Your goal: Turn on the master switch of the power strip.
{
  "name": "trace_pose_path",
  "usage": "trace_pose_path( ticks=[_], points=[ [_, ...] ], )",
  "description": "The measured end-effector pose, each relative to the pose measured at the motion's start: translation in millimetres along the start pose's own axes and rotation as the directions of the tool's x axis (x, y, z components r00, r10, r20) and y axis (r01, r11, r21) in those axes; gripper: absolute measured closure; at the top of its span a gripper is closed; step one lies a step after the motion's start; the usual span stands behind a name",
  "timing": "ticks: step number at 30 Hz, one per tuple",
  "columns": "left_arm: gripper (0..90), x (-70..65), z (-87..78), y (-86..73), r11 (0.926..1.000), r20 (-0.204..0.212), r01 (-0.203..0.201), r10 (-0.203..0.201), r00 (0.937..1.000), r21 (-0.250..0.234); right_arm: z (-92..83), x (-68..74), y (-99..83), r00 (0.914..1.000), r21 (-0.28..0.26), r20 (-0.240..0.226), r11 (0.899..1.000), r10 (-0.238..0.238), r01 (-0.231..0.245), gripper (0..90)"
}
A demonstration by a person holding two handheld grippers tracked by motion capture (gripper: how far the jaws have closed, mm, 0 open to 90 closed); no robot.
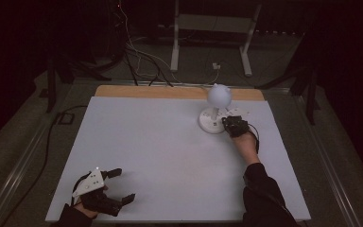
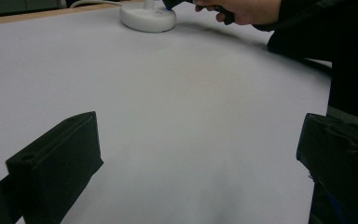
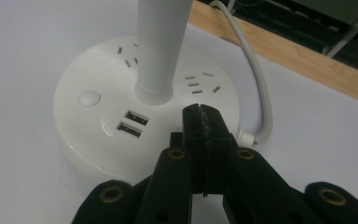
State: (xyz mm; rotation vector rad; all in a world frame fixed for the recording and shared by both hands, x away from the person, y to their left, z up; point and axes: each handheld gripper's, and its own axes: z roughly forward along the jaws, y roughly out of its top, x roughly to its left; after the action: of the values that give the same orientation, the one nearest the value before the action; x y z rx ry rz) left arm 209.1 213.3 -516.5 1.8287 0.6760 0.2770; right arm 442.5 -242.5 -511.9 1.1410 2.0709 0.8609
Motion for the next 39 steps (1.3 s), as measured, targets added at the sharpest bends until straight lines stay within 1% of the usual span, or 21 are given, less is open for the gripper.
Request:
trace_pose_path(
  ticks=[2,4,5,6,8,11,13,14,15,17,19,20,23,25,26,28,29,32,33,37,39],
  points=[
    [0.3,0.3,0.2,-0.2,1.0,0.0,0.0,0.0,1.0,0.002,0.0,-1.0,0.0,0.9999,0.003,-0.007,1.0,0.01,-0.01,90.0],
    [0.3,0.4,0.5,-0.3,1.0,0.001,0.001,-0.001,1.0,0.003,0.3,-1.6,0.5,0.9999,0.011,-0.01,1.0,0.002,-0.002,90.0],
    [0.3,0.4,0.5,-0.3,1.0,0.001,0.001,-0.001,1.0,0.003,0.4,-1.7,1.6,0.9999,0.018,-0.013,1.0,0.009,-0.008,90.0],
    [0.3,0.6,0.4,-0.2,1.0,0.001,0.001,-0.001,1.0,0.002,0.8,-1.2,2.4,0.9999,0.022,-0.01,1.0,-0.004,0.004,90.0],
    [0.3,0.6,0.1,-0.1,1.0,0.002,0.001,-0.001,1.0,0.0,1.5,-1.6,3.6,0.9998,0.031,-0.017,0.999,-0.006,0.007,90.0],
    [0.3,0.8,0.0,-0.2,1.0,0.002,0.002,-0.002,1.0,-0.001,3.4,0.0,4.4,0.9999,0.035,-0.015,0.999,0.004,-0.003,90.0],
    [0.3,0.6,-0.1,-0.3,1.0,0.003,0.003,-0.003,1.0,-0.002,3.6,1.8,5.4,0.9999,0.041,-0.004,0.999,-0.01,0.011,90.0],
    [0.3,0.6,-0.1,-0.3,1.0,0.003,0.003,-0.003,1.0,-0.002,3.4,1.9,4.0,1.0,0.032,-0.002,0.999,-0.004,0.004,90.0],
    [0.3,0.5,-0.3,-0.3,1.0,0.003,0.003,-0.003,1.0,-0.002,3.1,1.5,2.2,0.9999,0.022,-0.004,1.0,0.017,-0.016,90.0],
    [0.3,0.8,-0.2,-0.3,1.0,0.003,0.003,-0.003,1.0,-0.002,2.7,3.0,1.8,0.9999,0.018,0.009,1.0,0.007,-0.008,90.0],
    [0.3,0.9,0.2,-0.2,1.0,0.003,0.001,-0.001,1.0,0.002,2.7,2.0,2.6,0.9998,0.022,-0.001,1.0,0.018,-0.018,90.0],
    [0.3,0.9,0.2,-0.2,1.0,0.003,0.001,-0.001,1.0,0.002,2.7,1.9,3.0,1.0,0.025,-0.002,1.0,0.007,-0.007,90.0],
    [0.3,0.5,-0.2,0.0,1.0,0.003,0.001,-0.001,1.0,-0.001,2.9,4.8,3.4,0.9995,0.023,0.018,0.999,-0.026,0.025,90.0],
    [0.3,1.3,-0.6,-0.1,1.0,0.0,0.004,-0.004,1.0,-0.005,1.9,2.8,4.6,0.9999,0.017,0.013,1.0,-0.009,0.009,90.0],
    [0.3,1.6,-0.7,-0.1,1.0,0.0,0.006,-0.006,1.0,-0.006,1.0,3.0,4.9,0.9999,0.005,0.011,1.0,-0.013,0.013,90.0],
    [0.3,2.2,-0.8,-0.1,1.0,-0.002,0.008,-0.008,1.0,-0.006,0.0,2.5,5.2,0.9998,0.003,0.012,1.0,-0.013,0.013,90.0],
    [0.3,2.5,-0.7,-0.2,1.0,-0.002,0.008,-0.008,1.0,-0.005,-1.5,1.3,5.3,1.0,-0.006,0.005,1.0,-0.005,0.005,90.0],
    [0.3,3.7,-0.1,-0.6,0.9999,-0.003,0.012,-0.012,0.9999,-0.005,-8.1,-5.8,7.4,0.9997,-0.033,0.015,0.999,0.02,-0.02,90.0],
    [0.3,3.7,-0.1,-0.6,0.9999,-0.003,0.012,-0.012,0.9999,-0.005,-11.0,-7.9,8.3,0.9995,-0.044,0.011,0.999,0.031,-0.031,90.0],
    [0.3,4.4,0.0,-0.8,0.9998,-0.001,0.018,-0.018,0.9998,-0.008,-18.0,-10.9,9.0,0.999,-0.041,0.005,0.998,0.044,-0.044,89.9],
    [0.3,4.1,-0.8,-0.4,0.9998,-0.002,0.015,-0.015,0.9999,-0.009,-20.1,-11.0,7.4,0.9986,-0.037,-0.011,0.998,0.051,-0.051,89.9]
  ],
)
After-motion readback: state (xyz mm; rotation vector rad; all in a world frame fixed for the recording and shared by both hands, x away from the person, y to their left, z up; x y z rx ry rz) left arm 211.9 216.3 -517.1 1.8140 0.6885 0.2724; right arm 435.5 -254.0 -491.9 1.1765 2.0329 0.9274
